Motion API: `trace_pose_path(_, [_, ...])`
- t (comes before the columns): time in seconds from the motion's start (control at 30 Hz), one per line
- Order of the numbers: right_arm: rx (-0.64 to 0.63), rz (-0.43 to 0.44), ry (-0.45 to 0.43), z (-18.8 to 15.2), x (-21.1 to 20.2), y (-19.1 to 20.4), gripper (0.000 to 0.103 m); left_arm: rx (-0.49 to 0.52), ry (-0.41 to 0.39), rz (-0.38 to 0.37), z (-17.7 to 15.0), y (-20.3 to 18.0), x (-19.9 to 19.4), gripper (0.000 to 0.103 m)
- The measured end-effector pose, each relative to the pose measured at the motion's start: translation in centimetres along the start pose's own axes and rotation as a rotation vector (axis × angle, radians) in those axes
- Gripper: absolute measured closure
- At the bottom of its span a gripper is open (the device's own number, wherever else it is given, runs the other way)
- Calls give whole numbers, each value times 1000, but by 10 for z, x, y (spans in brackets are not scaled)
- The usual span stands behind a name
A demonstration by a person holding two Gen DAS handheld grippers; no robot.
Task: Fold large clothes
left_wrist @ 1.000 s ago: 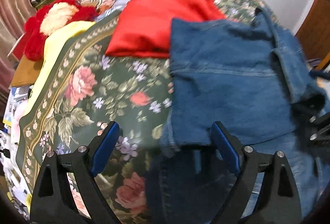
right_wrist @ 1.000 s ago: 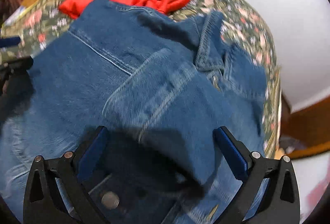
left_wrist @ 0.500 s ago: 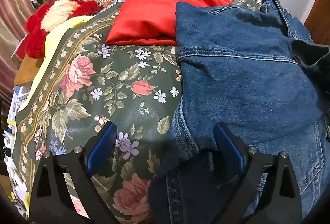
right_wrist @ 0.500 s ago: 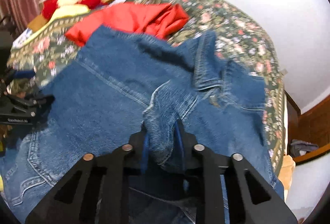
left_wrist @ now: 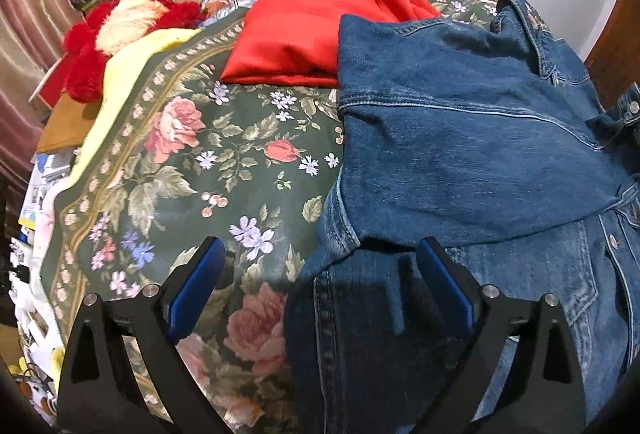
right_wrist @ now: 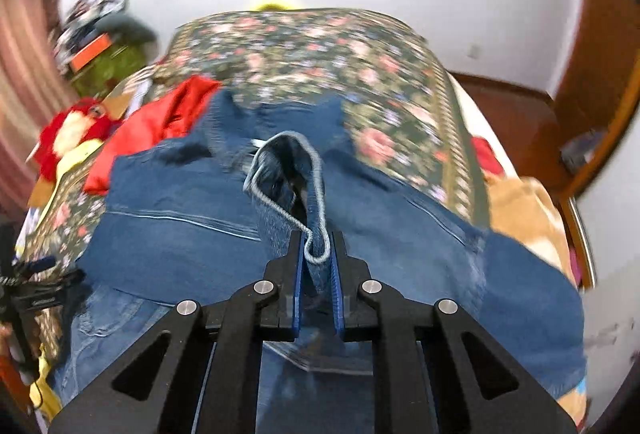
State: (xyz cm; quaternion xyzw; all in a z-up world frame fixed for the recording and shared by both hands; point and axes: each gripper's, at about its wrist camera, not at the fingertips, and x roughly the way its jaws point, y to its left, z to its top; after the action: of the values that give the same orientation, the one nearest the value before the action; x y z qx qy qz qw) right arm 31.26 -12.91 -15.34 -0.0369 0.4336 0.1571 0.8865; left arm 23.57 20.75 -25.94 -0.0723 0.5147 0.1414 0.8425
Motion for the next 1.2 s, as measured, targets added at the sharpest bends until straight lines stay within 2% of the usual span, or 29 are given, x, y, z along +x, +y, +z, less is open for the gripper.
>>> trace_pose_path(0.33, [197,-15,49,-35,-6,-69,92,46,-28,7,0,-20,-27,6])
trace_pose_path(0.57, [262,11,-3,-46,-46,-108,92,112,-77,-26,11,-60,-49,6])
trace_pose_path(0.63, [285,2,-26,-46,-58,-120,80,135,-97,-44,17,-75,-57,6])
trace_pose_path(0.7, [318,-11,-43,-48,-69,-133,43,157,-118,-60,21,-90,-66,6])
trace_pose_path(0.77, [371,-32,-86,-53,-83,-149,31,180,-139,-79,26,-106,-74,6])
trace_pose_path(0.9, [466,-51,-97,-70,-96,-182,22,214,-165,-123,33,-134,-85,6])
trace_pose_path(0.97, [519,-47,-87,-80,-95,-198,21,230,-168,-149,34,-148,-87,6])
trace_pose_path(1.1, [650,-88,-1,-114,-76,-240,21,263,-161,-175,32,-171,-87,6])
trace_pose_path(1.2, [768,-44,52,-138,-58,-266,21,283,-145,-180,30,-182,-82,6])
